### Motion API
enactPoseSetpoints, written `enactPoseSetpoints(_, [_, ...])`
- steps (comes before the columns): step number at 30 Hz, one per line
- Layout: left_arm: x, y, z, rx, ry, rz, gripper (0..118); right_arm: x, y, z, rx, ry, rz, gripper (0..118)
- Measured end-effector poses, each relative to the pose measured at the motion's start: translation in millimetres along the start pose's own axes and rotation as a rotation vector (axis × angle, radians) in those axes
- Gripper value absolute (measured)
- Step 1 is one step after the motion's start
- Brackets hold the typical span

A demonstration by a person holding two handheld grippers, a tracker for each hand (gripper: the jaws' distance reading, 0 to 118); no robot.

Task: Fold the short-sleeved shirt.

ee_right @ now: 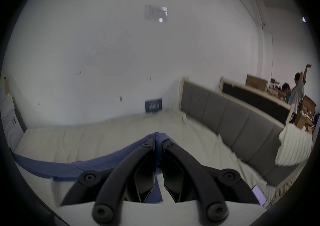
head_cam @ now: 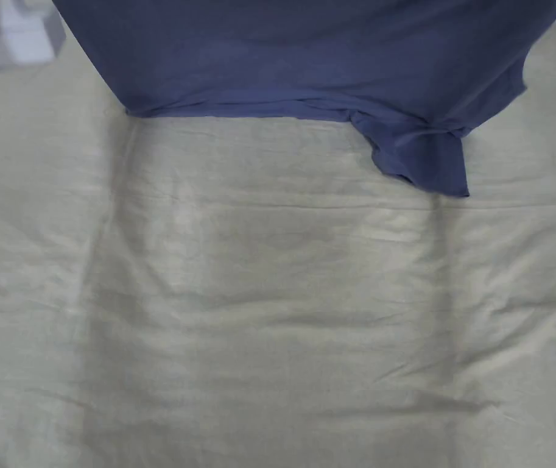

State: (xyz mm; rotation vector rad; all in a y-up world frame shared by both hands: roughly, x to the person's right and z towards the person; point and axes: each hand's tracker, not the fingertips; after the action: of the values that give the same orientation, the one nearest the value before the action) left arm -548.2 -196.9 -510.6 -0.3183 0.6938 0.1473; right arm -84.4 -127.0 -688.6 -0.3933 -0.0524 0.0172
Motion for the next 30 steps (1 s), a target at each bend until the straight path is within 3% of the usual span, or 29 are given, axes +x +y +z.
enactPoseSetpoints(3, [3.9, -56.6, -12.7, -0.101, -0.014, -0.084, 0, 10.5, -54.7, -36.3, -0.110, 0.004, 0.009, 4])
enactPoseSetpoints(10, [-7.7, -164.7, -3.5, -0.303, -0.034, -0.128, 0, 38.4, -187.7, -62.7, -0.351, -0.015, 0.015, 4])
enactPoseSetpoints(14, [-28.7, -208.9, 12.0, -0.410, -0.045, -0.124, 0, 58.5, -252.2, -41.7, -0.457, -0.034, 0.027, 4])
enactPoseSetpoints(22, [-72.9, -244.9, 93.0, -0.426, -0.048, -0.095, 0, 98.1, -321.8, 42.3, -0.514, 0.017, 0.078, 4])
enactPoseSetpoints(25, [-98.1, -252.3, 135.3, -0.398, -0.077, -0.038, 0, 122.2, -335.6, 80.6, -0.520, 0.060, 0.036, 4])
enactPoseSetpoints(30, [-136.0, -276.3, 212.5, -0.342, -0.106, 0.101, 0, 156.7, -354.3, 141.2, -0.499, 0.091, 0.039, 4])
